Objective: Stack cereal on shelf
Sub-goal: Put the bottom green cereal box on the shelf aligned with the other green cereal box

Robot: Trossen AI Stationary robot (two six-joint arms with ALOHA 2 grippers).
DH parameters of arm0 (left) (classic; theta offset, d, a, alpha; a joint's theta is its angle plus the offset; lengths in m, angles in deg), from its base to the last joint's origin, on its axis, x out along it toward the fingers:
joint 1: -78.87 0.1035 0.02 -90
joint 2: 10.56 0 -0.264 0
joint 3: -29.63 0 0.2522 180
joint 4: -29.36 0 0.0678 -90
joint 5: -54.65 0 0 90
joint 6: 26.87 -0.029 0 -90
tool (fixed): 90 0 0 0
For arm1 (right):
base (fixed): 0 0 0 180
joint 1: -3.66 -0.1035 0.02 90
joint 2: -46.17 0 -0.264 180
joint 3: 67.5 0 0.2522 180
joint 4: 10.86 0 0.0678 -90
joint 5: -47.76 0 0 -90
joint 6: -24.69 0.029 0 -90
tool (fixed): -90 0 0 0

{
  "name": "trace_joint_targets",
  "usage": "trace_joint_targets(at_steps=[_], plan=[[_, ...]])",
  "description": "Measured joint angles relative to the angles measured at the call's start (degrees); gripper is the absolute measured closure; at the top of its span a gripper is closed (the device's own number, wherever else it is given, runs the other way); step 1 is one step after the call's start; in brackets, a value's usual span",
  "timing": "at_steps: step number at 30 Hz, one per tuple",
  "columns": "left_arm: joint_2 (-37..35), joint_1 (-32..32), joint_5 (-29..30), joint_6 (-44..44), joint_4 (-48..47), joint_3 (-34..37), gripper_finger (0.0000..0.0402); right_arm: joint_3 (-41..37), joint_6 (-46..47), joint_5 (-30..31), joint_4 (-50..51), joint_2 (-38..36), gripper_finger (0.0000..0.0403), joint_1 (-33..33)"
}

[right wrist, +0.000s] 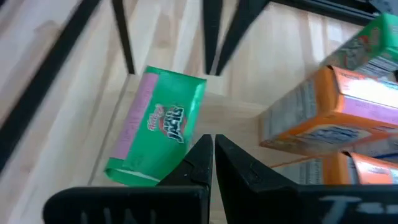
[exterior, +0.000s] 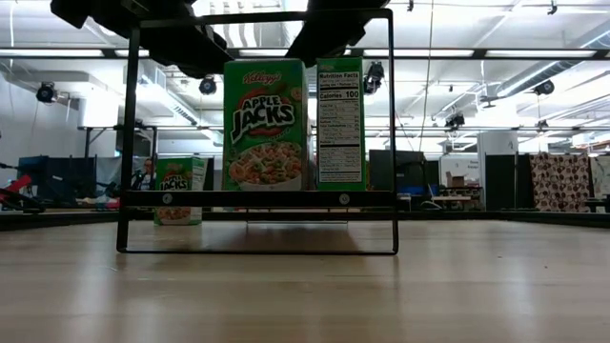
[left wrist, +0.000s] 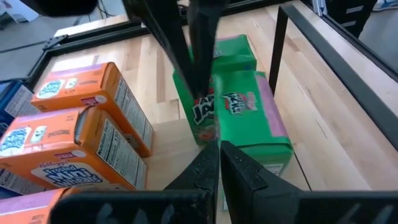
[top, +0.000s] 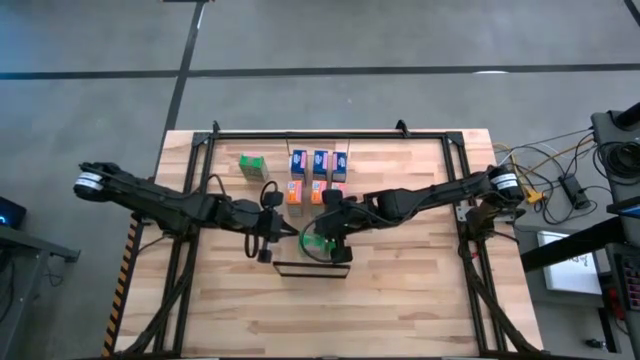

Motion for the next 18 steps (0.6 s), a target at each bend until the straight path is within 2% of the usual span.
trace_joint_targets(at_steps=[8,14,18], plan=[[-2.0,-0.1,-0.2,-0.5,-0.2,0.0,0.0401,0.0,1.4,-1.6,-0.1,0.0,0.0394,0.0],[-2.2,-0.3,-6.9,-0.5,-0.5,0.0,0.0401,0.0,0.9,-1.6,-0.1,0.0,0.0394,0.0],[-0.5,-0.4,-7.7,-0.3,0.9,0.0,0.0401,0.0,0.5,-1.6,0.1,0.0,0.0394,0.0]])
